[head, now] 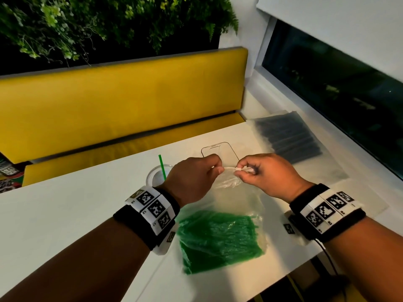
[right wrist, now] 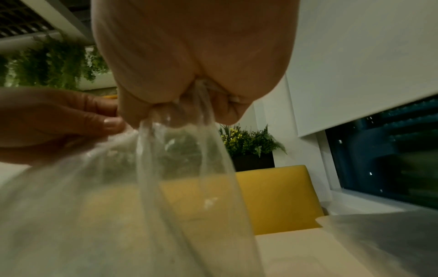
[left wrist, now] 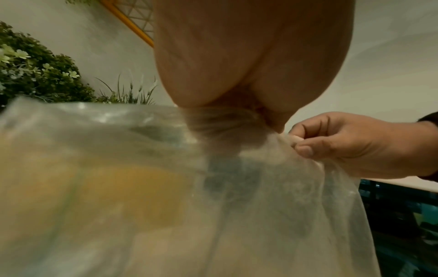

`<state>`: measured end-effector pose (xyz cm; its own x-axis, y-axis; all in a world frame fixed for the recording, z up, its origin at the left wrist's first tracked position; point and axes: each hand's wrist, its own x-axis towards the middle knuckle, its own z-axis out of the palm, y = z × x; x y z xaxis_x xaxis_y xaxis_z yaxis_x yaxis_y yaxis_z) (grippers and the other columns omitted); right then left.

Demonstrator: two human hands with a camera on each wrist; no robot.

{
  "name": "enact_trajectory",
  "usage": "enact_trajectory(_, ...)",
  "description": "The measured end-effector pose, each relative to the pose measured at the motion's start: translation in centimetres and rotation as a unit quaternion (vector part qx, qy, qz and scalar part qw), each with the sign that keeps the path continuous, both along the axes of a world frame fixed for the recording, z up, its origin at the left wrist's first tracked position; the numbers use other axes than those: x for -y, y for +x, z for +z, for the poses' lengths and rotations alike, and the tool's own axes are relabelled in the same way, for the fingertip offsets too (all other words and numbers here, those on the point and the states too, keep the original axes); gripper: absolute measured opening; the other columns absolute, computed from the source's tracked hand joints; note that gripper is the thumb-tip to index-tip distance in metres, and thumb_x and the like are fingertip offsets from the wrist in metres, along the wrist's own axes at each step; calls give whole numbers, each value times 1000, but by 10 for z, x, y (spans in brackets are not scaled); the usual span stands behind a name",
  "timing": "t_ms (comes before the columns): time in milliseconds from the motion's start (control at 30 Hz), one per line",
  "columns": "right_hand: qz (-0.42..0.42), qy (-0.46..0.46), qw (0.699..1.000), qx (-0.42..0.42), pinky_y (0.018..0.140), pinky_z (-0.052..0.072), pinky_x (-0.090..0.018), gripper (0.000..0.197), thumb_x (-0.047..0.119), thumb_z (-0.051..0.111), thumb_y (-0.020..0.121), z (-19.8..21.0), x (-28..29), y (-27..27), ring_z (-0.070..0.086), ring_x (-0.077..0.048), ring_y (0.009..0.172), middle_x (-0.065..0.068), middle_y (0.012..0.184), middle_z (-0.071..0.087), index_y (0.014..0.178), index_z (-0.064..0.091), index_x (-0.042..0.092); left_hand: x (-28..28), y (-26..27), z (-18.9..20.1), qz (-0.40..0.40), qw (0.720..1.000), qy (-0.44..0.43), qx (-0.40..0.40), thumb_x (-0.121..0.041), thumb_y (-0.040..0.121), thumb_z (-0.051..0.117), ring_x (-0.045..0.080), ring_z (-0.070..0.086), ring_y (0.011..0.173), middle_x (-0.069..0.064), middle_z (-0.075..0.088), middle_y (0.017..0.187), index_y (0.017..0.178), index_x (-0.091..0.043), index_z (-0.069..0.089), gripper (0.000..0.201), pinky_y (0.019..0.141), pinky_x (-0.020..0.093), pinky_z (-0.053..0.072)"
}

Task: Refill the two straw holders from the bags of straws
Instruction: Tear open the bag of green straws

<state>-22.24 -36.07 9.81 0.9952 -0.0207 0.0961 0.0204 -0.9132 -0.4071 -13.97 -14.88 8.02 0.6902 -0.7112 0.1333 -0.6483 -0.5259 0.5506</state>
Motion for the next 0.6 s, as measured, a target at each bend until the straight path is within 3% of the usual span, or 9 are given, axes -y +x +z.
enact_trajectory(100, 6, 28, 999, -34, 51, 35, -20, 14, 50, 70, 80, -1, 1, 1, 53, 6, 58, 37, 62, 57, 86, 71, 37, -2, -1, -2, -12, 1000, 2, -6, -38, 101, 50, 21, 52, 67, -10, 50, 67, 94, -25, 58, 17, 63, 36, 47)
enact_trajectory(200, 12, 87, 994, -68, 59, 45, -23, 14, 46, 74, 78, -1, 3, 2, 57, 2, 59, 28, 67, 65, 89, 73, 37, -1, 0, -3, 1, 1000, 21, 15, -39, 102, 48, 22, 57, 72, -6, 61, 76, 95, -25, 56, 18, 64, 35, 47)
enact_trajectory(367, 19, 148, 984, -94, 69, 53, -24, 10, 30, 73, 82, 2, 0, 3, 67, -2, 71, 17, 79, 73, 91, 76, 33, 17, -6, 5, -24, 994, -44, 94, -49, 91, 59, 13, 63, 75, -9, 70, 87, 102, -29, 67, 24, 60, 27, 48)
enact_trajectory(433, 10, 158, 982, -100, 67, 53, -23, 9, 29, 75, 80, 3, 0, 3, 67, -4, 69, 16, 76, 74, 87, 77, 33, 25, -7, 5, -36, 993, -36, 106, -46, 91, 60, 16, 65, 74, -7, 72, 85, 101, -29, 70, 22, 59, 29, 50)
enact_trajectory(600, -7, 211, 972, -103, 60, 40, -5, 8, 28, 80, 76, 0, 1, 0, 62, 8, 62, 21, 72, 73, 83, 78, 29, 22, -3, -3, -50, 993, -13, 109, -42, 91, 57, 18, 63, 68, -5, 71, 81, 88, -26, 70, 21, 57, 31, 49)
